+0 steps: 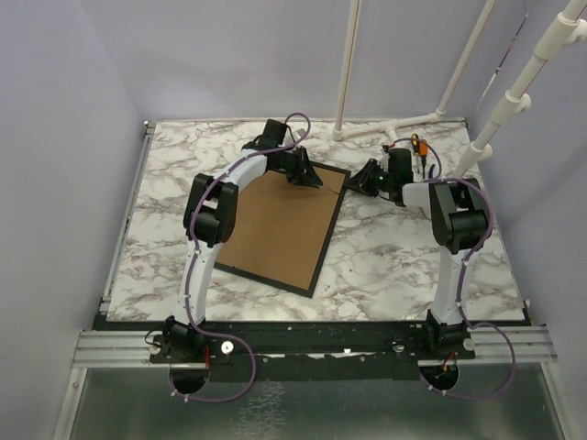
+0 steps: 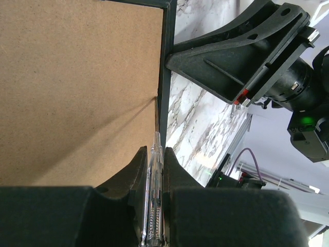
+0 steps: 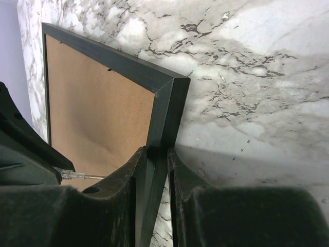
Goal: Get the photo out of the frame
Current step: Release the photo frame item from the photo frame.
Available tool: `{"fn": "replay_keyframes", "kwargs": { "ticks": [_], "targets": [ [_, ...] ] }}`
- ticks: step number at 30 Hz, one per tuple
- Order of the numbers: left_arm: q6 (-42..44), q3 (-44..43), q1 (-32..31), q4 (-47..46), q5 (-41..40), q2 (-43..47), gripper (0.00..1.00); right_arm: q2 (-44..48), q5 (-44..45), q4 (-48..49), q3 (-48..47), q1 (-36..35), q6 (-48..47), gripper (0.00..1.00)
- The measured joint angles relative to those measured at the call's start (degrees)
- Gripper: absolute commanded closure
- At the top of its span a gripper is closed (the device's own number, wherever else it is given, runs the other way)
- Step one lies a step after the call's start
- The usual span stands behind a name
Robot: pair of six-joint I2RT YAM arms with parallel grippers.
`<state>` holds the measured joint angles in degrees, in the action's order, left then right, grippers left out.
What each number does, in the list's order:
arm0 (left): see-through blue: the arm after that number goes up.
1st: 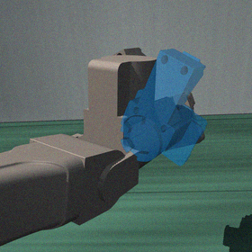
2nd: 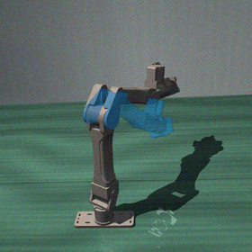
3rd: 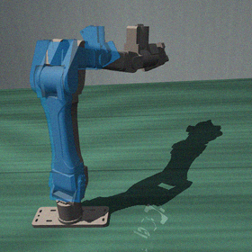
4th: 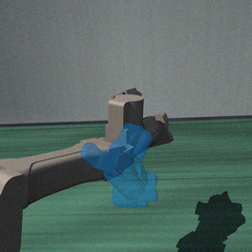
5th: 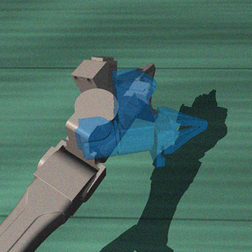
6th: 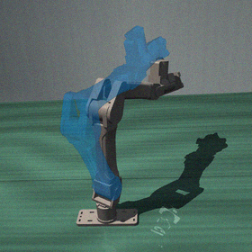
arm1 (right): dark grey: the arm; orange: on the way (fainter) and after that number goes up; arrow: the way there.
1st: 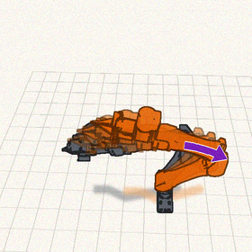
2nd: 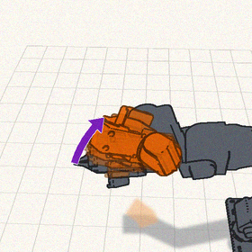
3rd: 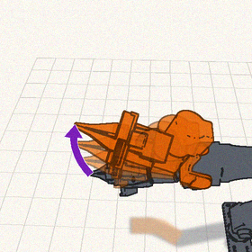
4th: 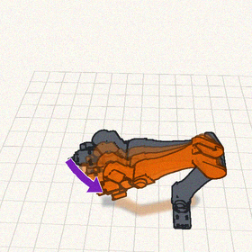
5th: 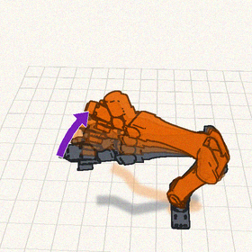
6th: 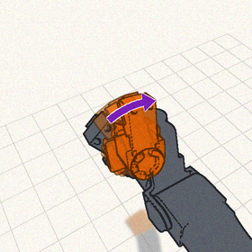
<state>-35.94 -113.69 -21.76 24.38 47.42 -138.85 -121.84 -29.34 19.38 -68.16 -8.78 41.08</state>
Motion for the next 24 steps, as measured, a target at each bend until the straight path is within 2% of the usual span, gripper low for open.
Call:
{"fn": "replay_keyframes", "kwargs": {
  "ticks": [17, 24],
  "targets": [
    [-2.40, 0.02, -1.51, 0.33, -3.69, 0.96, 1.00, 0.00, 1.25, 0.13, 0.09, 0.00, 1.40, 0.79],
    [-3.06, 0.22, -3.96, 1.16, -10.62, 3.04, 1.00, 0.17, 3.08, 1.25, 0.70, 0.00, 2.47, 0.82]
  ]
}}
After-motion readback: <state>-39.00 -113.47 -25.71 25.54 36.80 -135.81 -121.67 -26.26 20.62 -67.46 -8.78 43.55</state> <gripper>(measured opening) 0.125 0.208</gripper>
